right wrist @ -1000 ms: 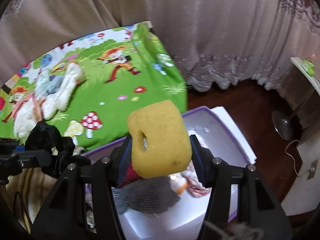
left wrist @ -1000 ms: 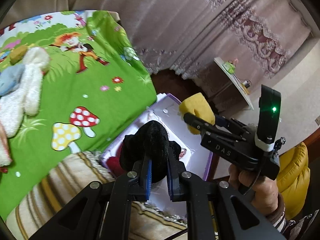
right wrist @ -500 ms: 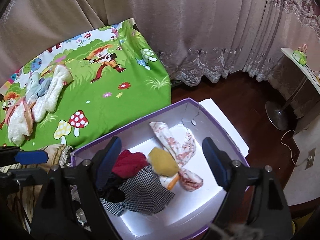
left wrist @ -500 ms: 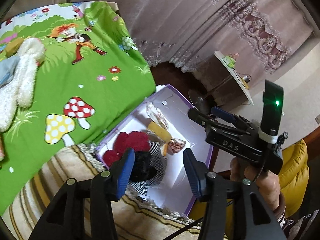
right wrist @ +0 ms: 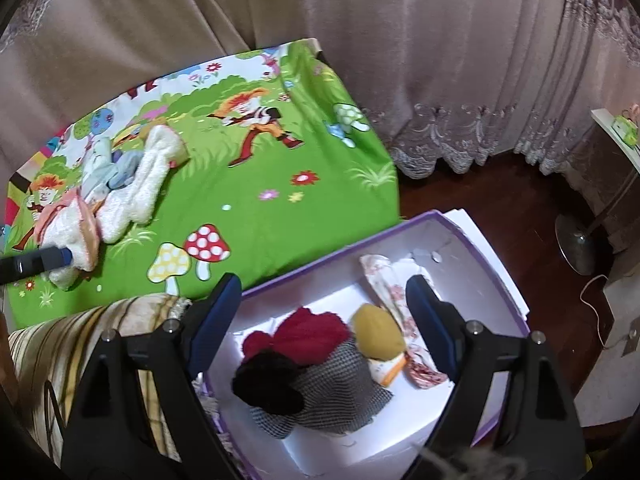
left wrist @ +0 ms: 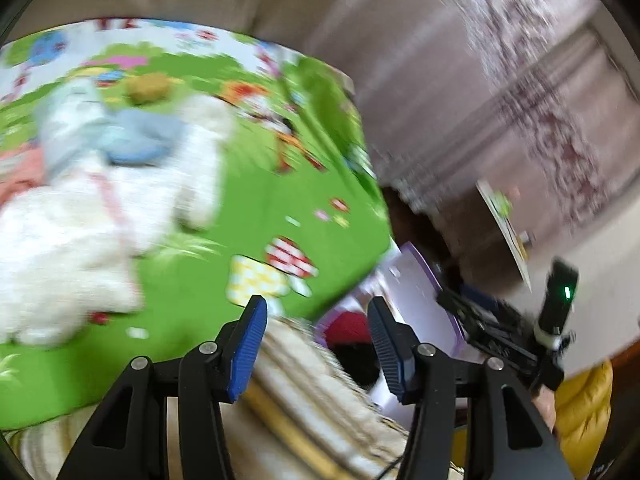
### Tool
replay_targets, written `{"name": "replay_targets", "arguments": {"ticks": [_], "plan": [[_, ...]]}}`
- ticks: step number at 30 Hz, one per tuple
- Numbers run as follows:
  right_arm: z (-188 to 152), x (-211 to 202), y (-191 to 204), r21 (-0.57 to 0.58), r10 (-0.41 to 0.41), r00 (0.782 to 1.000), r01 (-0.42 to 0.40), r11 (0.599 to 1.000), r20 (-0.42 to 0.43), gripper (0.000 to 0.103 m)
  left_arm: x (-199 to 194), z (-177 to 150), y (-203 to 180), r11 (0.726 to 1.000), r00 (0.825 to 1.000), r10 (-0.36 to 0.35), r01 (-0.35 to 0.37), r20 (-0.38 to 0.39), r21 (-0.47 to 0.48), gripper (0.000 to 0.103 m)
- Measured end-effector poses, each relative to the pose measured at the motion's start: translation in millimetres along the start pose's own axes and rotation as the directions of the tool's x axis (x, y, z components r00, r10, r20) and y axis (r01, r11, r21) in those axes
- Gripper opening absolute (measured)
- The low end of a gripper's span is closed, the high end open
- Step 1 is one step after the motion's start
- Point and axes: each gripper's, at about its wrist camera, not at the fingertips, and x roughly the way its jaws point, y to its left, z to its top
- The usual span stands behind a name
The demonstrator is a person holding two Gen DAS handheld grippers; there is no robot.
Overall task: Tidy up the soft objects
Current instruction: 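Move both open tools back over the pile on the bed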
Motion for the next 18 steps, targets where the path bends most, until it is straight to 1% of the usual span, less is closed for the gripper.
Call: {"name": "replay_targets", "arguments": {"ticks": [2,3,5,7,9,11,12,14,18], "plan": [[2.6,0.5,8.5,-0.012,0.016,1.000,-0.016,1.000,0.002,0.086,-16.2,6.0,23.6,0.998,0.999,0.028,-0.025,0.044,-0.059,0.054],[4.2,1.4,12.1,-0.018,0.024,1.000,-0.024,1.000,0.000,0.086,-26.4,9.2,38.7,0.994,0.996,0.049,-0.042,0.069,-0.099,0.056],[6.8,1.7,22.7,-0.040,0.038,0.999,-0.038,0.998,0.002,0.086,-47.1,15.7,70.7,0.979,0.988,0.100,-0.077,0.116,-0.187,0.058],[9.9,1.6,33.1,-0.059,0.059,0.998,-0.059,0.997,0.004,0.087,-63.4,20.3,97.8,0.960,0.980,0.138,-0.097,0.144,-0.263,0.062],[13.4,2.1,44.1,-0.076,0.083,0.997,-0.083,0.994,0.003,0.087,-80.7,23.9,130.5,0.924,0.968,0.187,-0.114,0.170,-0.366,0.066],[17.5,1.7,56.4,-0.101,0.101,0.995,-0.100,0.990,0.007,0.087,-93.6,24.8,164.3,0.878,0.955,0.240,-0.137,0.174,-0.459,0.070],[19.6,1.5,63.0,-0.116,0.108,0.994,-0.106,0.988,0.010,0.087,-97.4,25.0,177.3,0.859,0.950,0.260,-0.147,0.171,-0.490,0.073],[23.7,0.3,78.1,-0.150,0.130,0.991,-0.126,0.981,0.017,0.088,-103.7,25.4,206.5,0.819,0.943,0.292,-0.159,0.162,-0.552,0.074],[28.9,1.5,107.3,-0.220,0.184,0.983,-0.176,0.959,0.013,0.090,-108.7,26.4,247.1,0.764,0.936,0.319,-0.161,0.149,-0.624,0.074]]}}
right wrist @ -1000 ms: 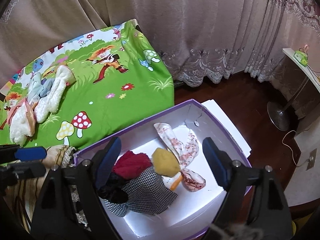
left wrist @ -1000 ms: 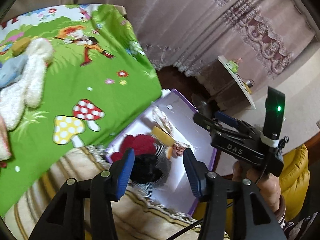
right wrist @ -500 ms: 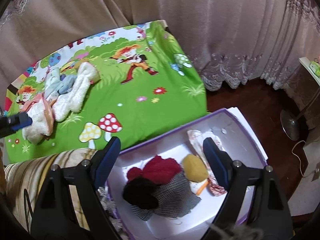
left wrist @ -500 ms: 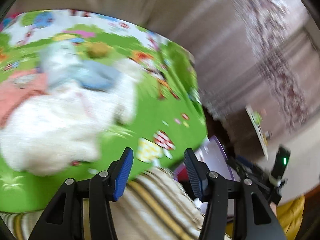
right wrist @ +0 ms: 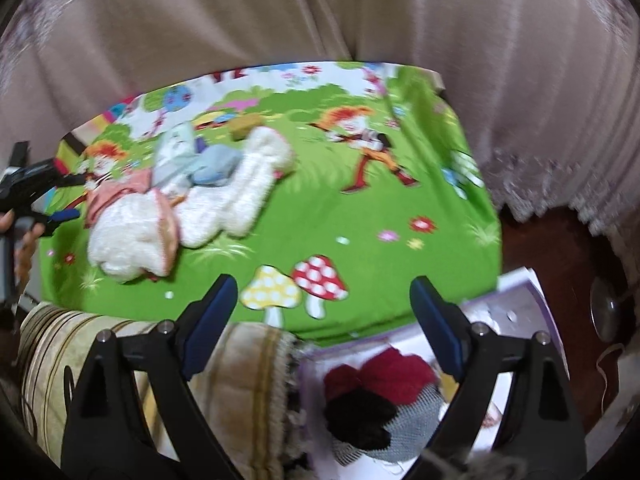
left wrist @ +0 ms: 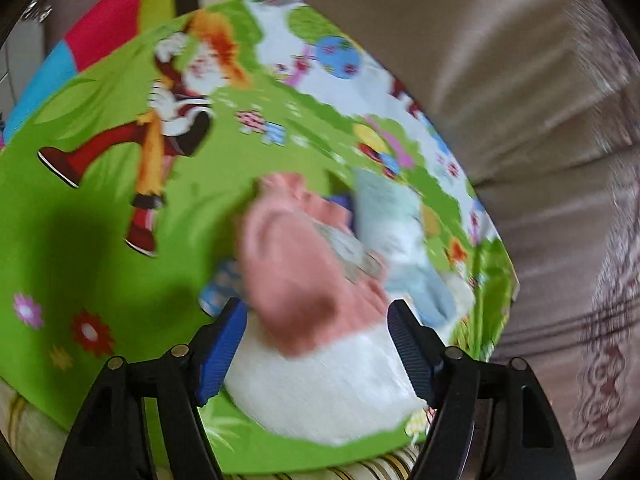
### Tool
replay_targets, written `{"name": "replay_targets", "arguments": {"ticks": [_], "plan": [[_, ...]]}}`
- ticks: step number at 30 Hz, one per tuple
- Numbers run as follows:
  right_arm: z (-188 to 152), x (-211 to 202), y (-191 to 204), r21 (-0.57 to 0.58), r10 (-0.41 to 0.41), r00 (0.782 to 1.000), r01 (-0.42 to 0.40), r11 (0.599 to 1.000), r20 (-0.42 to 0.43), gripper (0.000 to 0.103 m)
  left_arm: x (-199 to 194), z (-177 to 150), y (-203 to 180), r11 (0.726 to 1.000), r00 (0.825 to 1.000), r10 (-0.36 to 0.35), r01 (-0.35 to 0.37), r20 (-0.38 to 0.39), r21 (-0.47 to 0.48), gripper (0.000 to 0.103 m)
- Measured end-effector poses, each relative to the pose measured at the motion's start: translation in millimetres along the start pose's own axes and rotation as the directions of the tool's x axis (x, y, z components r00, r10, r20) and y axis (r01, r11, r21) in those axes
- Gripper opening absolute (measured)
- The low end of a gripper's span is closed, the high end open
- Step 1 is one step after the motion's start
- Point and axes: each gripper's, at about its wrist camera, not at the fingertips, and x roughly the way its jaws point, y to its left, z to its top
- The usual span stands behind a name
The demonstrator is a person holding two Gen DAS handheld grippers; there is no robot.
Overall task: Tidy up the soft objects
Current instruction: 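Move both open tools back over the pile on the bed, then grasp the pink towel with the left tool while the right tool grasps the white fluffy cloth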
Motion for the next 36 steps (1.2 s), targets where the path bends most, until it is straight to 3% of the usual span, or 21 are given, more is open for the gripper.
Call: {"name": "replay_targets", "arguments": {"ticks": [6,12,14,16,20,26,29,31,34,36], "plan": [[18.1,15.0,44.7,-0.104,0.143,0.990,-0.144,0.984,-0.020,0.091,30.8,16.9,23.8,0.993,0.996,-0.058,0.051,-0.065,-0.105,0.074],[33.6,35.3,99.0,-0.261,0.244,0.968,-0.253,0.932,-0.066,0.094,56.9,23.6,24.8,0.988,0.985,-0.129,0.117,-0.118,-0.102,0.073],[38.3,44.6,119.5,-0.322,0.266,0.959,-0.284,0.903,-0.097,0.094,56.5,23.3,18.0,0.992,0.986,-0.124,0.119,-0.112,-0.050,0.056],[42.7,51.2,135.8,-0.362,0.310,0.944,-0.331,0.872,-0.116,0.095,53.9,23.3,13.9,0.991,0.985,-0.132,0.131,-0.113,-0.017,0.029],[50.7,72.9,169.4,-0.401,0.369,0.913,-0.409,0.820,-0.177,0.095,41.3,25.0,9.8,0.990,0.988,-0.142,0.143,-0.067,0.015,0.016],[50.8,104.7,217.0,-0.483,0.361,0.893,-0.449,0.752,-0.267,0.095,5.1,31.2,9.8,0.980,0.979,-0.197,0.195,0.058,0.044,0.011],[54.9,119.8,230.5,-0.496,0.369,0.878,-0.477,0.725,-0.306,0.095,-8.7,33.1,11.0,0.975,0.970,-0.223,0.221,0.093,0.039,0.010],[57.1,126.6,238.5,-0.519,0.352,0.880,-0.473,0.712,-0.319,0.095,-19.0,35.2,12.4,0.972,0.965,-0.234,0.230,0.120,0.041,0.010],[56.2,138.9,254.9,-0.560,0.340,0.861,-0.506,0.656,-0.379,0.095,-30.5,36.7,16.3,0.969,0.958,-0.249,0.246,0.144,0.038,0.010],[57.2,151.1,263.2,-0.584,0.310,0.864,-0.499,0.641,-0.398,0.095,-37.5,36.3,18.6,0.967,0.954,-0.255,0.252,0.155,0.043,0.010]]}}
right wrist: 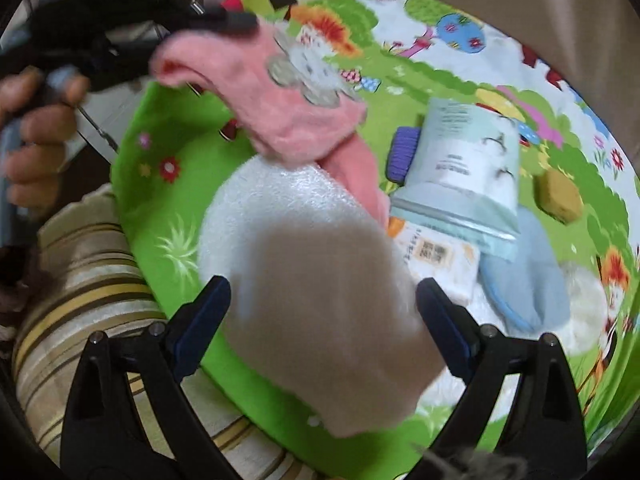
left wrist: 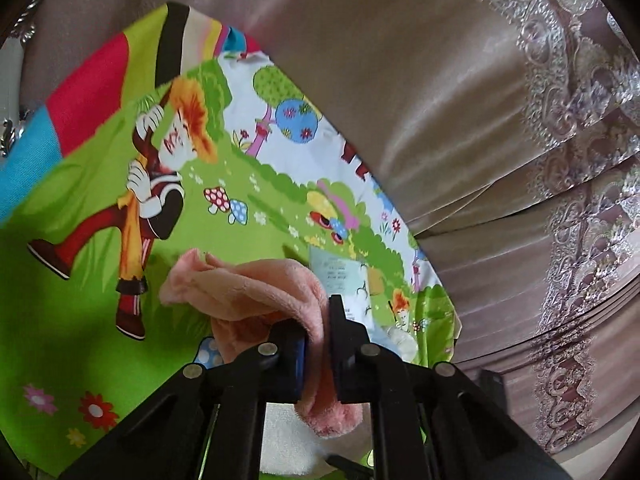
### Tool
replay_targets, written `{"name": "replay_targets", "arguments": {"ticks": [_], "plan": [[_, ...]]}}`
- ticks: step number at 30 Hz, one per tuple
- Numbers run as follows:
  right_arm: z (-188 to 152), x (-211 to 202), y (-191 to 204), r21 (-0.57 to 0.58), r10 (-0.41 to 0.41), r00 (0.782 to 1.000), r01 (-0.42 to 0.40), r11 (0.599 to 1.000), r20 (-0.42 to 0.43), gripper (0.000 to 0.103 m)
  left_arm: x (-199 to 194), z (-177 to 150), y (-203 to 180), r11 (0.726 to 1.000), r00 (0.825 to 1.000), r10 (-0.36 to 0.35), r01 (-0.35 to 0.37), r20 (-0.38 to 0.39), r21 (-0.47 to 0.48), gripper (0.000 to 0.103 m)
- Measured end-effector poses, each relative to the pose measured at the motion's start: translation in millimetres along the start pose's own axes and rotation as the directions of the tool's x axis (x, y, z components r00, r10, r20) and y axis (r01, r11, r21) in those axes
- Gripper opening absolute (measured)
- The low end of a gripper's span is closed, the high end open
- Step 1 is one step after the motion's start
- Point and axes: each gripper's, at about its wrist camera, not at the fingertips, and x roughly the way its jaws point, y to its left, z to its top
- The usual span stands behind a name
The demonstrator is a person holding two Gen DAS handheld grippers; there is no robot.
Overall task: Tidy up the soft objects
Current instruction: 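Grasp the pink towel with the left tool while the right tool grasps the white fluffy cloth, then carry the pink towel and white fluffy cloth into the white box, open both tools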
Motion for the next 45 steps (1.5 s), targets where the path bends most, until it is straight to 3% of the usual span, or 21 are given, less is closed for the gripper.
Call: {"name": "replay_targets", "arguments": {"ticks": [8,12,15,18,21,24,26,29,30,31,36,38,41,43,45], "plan": [[3.8,15.9,-7.7,0.015,0.043,0.997,-0.043,0.999,-0.056,0.092,-18.1,-0.4,2.5,1.000,1.000,-0.016,0.016,0.026,0.001,0.010],[-7.3,1.4,2.0,-0.007,0.035,0.999,-0.035,0.999,-0.029,0.070,-20.2,-1.7,1.8,1.000,0.999,-0.019,0.018,0.031,0.006,0.010],[-16.6,-2.9,2.6,0.013,0.049,0.998,-0.048,0.999,-0.031,0.039,-20.4,-3.8,1.4,1.000,1.000,-0.019,0.019,0.024,0.001,0.010],[-26.4,-12.1,2.3,0.043,0.062,0.998,-0.062,0.997,-0.001,0.028,-23.1,-6.0,-0.8,1.000,0.999,-0.026,0.026,0.025,0.009,0.010],[-34.6,-13.3,5.5,0.063,0.108,0.994,-0.108,0.992,0.003,0.029,-24.0,-6.6,-1.8,1.000,0.999,-0.026,0.026,0.027,0.010,0.010],[-37.3,-4.2,2.3,0.100,0.109,0.993,-0.105,0.989,-0.038,0.046,-21.4,-9.0,-1.7,1.000,1.000,-0.026,0.026,0.016,0.010,0.010],[-37.8,0.5,0.1,0.117,0.136,0.990,-0.130,0.985,-0.042,0.050,-20.2,-10.5,-1.7,1.000,1.000,-0.026,0.026,0.012,0.009,0.010],[-36.7,0.7,4.6,0.118,0.228,0.973,-0.223,0.968,-0.029,0.084,-20.0,-10.5,-1.2,1.000,1.000,-0.026,0.026,0.010,0.010,0.010],[-35.9,0.0,9.4,0.103,0.244,0.969,-0.240,0.965,-0.030,0.100,-19.8,-10.3,-0.7,1.000,1.000,-0.026,0.026,0.010,0.010,0.010],[-35.4,-0.7,13.8,0.085,0.237,0.971,-0.233,0.969,-0.032,0.102,-19.4,-10.4,-0.3,1.000,1.000,-0.027,0.027,0.009,0.009,0.010],[-34.5,4.8,31.9,0.016,0.151,0.987,-0.150,0.989,-0.060,0.102,-16.4,-11.9,0.0,1.000,1.000,-0.027,0.027,-0.002,0.008,0.010],[-35.7,8.4,39.7,-0.026,0.103,0.992,-0.105,0.994,-0.076,0.096,-16.1,-12.6,-1.2,1.000,1.000,-0.029,0.029,-0.005,0.011,0.010],[-36.1,5.0,44.6,-0.061,0.116,0.991,-0.120,0.991,-0.068,0.081,-17.1,-12.9,-2.3,0.999,1.000,-0.031,0.031,-0.002,0.015,0.010],[-37.1,-1.3,44.3,-0.062,0.110,0.993,-0.112,0.992,-0.045,0.063,-18.5,-13.6,-4.3,0.999,0.999,-0.032,0.032,0.001,0.017,0.010],[-39.3,-7.8,40.1,-0.039,0.106,0.994,-0.107,0.994,-0.019,0.052,-20.2,-13.9,-7.4,0.999,0.999,-0.039,0.039,0.003,0.023,0.010]]}}
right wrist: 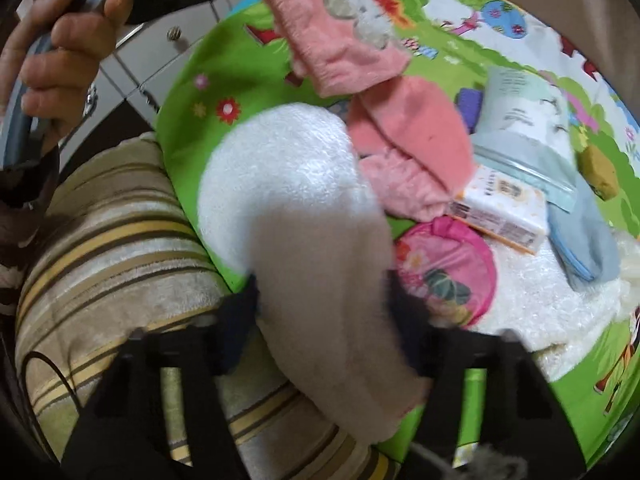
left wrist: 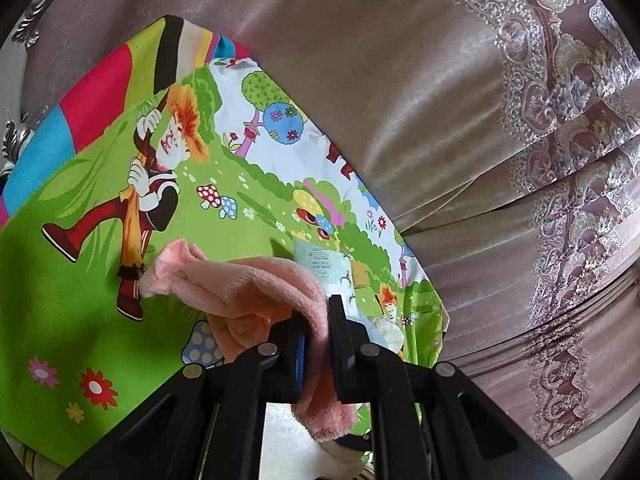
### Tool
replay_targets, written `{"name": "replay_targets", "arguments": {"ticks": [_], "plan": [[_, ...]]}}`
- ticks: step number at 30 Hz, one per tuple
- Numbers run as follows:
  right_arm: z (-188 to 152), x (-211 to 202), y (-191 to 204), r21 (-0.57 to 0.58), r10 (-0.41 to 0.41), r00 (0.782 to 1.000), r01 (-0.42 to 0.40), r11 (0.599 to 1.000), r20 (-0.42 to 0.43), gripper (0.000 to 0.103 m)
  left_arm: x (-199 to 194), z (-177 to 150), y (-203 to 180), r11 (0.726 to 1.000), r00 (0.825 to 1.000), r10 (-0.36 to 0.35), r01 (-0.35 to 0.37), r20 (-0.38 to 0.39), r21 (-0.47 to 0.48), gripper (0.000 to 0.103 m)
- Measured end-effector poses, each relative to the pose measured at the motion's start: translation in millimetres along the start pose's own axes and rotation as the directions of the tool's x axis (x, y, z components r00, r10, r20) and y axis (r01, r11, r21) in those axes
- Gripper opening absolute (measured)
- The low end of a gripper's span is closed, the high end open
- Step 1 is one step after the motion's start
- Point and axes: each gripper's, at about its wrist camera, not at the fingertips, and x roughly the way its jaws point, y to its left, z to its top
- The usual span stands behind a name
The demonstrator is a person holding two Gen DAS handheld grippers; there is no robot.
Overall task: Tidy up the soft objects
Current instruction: 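Carry the pink towel and white fluffy cloth into the white box, open both tools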
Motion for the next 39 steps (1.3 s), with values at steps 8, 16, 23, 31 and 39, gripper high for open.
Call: {"name": "replay_targets", "arguments": {"ticks": [8,16,23,31,39], "plan": [[-14.2,-20.8,-6.2,0.077,-0.036,0.996,0.030,0.997,0.079,0.042,-11.6,-2.2,-18.3,0.999,0.999,-0.028,0.028,0.018,0.034,0.010],[-34.4,-68.0,-18.2,0.208,-0.083,0.978,0.042,0.977,0.192,0.041,-25.1,-7.9,-50.3,0.993,0.997,-0.078,0.076,0.021,0.085,0.010],[-70.9,-113.2,-32.4,0.335,-0.165,0.954,0.074,0.939,0.252,0.041,-21.4,-25.4,-83.6,0.983,0.991,-0.133,0.135,-0.030,0.122,0.010],[-139.2,-158.4,-53.8,0.480,-0.271,0.928,0.122,0.868,0.255,0.041,6.2,-57.1,-138.0,0.958,0.970,-0.186,0.214,-0.157,0.192,0.010],[-225.2,-194.8,-72.5,0.639,-0.392,0.897,0.181,0.747,0.204,0.041,47.6,-122.2,-196.8,0.918,0.924,-0.191,0.287,-0.331,0.274,0.010]]}}
